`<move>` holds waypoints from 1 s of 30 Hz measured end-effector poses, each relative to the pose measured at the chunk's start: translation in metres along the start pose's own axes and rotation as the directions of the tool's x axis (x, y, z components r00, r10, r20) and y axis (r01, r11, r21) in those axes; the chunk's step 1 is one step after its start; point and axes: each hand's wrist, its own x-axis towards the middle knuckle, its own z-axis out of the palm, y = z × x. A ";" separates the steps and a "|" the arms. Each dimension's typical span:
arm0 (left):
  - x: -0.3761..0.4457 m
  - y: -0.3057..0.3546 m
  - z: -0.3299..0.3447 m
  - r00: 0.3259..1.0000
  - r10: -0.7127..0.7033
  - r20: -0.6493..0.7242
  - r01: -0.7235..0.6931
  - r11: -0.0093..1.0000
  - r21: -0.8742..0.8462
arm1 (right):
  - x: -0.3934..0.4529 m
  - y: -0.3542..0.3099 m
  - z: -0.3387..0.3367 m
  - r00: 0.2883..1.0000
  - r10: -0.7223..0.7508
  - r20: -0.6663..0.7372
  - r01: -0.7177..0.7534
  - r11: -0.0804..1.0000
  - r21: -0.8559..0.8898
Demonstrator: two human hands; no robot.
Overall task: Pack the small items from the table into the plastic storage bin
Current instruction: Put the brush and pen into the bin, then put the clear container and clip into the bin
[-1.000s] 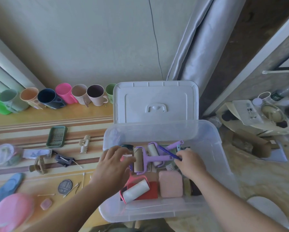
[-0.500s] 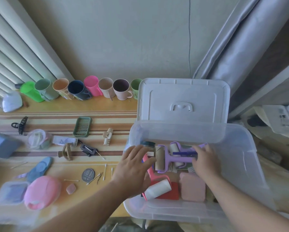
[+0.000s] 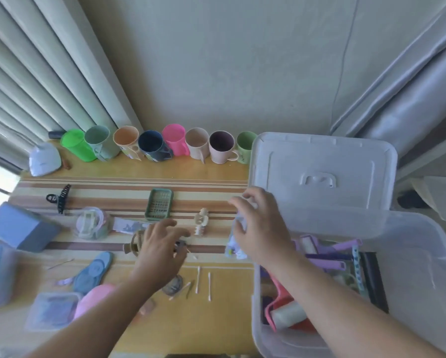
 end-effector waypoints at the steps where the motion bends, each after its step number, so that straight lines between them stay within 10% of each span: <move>1: 0.001 -0.030 -0.007 0.998 -0.060 0.010 0.059 0.998 0.029 | 0.013 -0.016 0.022 0.998 0.016 0.053 -0.017 1.000 0.021; 7: -0.007 -0.165 -0.034 0.961 -0.272 0.037 0.266 0.956 0.126 | 0.056 -0.039 0.142 0.698 0.587 0.410 -0.612 0.787 -0.083; 12: -0.009 -0.221 -0.047 0.958 -0.287 0.029 0.279 0.947 0.156 | 0.041 -0.024 0.200 0.586 0.575 0.572 -0.510 0.809 -0.292; 23: 0.060 -0.268 -0.071 0.919 -0.348 0.186 0.297 0.921 0.253 | 0.027 -0.040 0.187 0.762 0.496 0.416 -0.450 0.868 -0.211; 30: 0.079 -0.270 -0.062 0.900 -0.341 0.271 0.282 0.931 0.233 | 0.030 -0.044 0.143 0.756 0.482 0.443 -0.494 0.864 -0.096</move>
